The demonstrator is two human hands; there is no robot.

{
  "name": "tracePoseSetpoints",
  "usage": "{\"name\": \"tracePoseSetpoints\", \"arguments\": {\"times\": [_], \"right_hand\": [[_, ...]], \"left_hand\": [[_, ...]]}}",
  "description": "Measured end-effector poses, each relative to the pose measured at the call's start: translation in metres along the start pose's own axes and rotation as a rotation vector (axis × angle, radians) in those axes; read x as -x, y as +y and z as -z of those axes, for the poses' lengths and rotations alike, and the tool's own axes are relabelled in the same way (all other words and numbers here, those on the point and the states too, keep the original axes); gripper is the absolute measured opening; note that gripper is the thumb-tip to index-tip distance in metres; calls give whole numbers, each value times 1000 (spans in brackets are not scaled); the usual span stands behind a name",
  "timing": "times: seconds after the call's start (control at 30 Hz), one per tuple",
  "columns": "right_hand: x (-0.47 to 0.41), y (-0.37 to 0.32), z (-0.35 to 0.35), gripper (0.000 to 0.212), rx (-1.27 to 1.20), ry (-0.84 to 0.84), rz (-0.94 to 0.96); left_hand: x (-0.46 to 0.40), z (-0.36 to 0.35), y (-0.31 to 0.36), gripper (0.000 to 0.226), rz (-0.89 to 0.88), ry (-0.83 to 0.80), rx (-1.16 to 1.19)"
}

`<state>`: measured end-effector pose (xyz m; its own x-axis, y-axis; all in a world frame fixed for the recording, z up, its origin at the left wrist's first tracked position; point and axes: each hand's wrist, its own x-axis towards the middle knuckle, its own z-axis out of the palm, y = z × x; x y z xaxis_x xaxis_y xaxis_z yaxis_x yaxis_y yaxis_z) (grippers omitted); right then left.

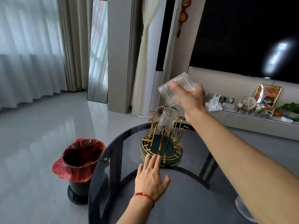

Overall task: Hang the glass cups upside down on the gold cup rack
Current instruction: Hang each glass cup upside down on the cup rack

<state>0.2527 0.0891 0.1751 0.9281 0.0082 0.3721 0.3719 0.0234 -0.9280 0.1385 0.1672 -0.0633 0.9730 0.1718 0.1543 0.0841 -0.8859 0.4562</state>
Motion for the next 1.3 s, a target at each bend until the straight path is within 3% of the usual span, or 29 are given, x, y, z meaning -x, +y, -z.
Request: {"name": "tracePoseSetpoints", "arguments": {"times": [0.07,0.23,0.43,0.6,0.77,0.9,1.13,1.3], "right_hand": [[-25,-3,-19,76,63,28,12],[-61,24,-45,78,379,-54,90],[-82,52,-62,89,725,-182,55],[-81,72,-59,98,818,-268,43],[-77,79,-59,89,1001,-357,36],[-79,75,-61,86,1010,-457,-26],[-83,71,-69,56,1112,-635,-96],[-80,67,-69,75,1250,-699,-77]], "left_hand": [[-4,0,2,84,14,-13,-15],[-6,-1,0,86,32,-18,-15],[-8,2,-1,90,32,-80,-27],[-7,3,-1,93,47,-93,-12],[-9,2,6,96,82,-128,-9],[-9,2,9,96,102,-146,-12],[-7,4,9,95,114,-171,-19],[-6,5,7,96,113,-164,-27]]}}
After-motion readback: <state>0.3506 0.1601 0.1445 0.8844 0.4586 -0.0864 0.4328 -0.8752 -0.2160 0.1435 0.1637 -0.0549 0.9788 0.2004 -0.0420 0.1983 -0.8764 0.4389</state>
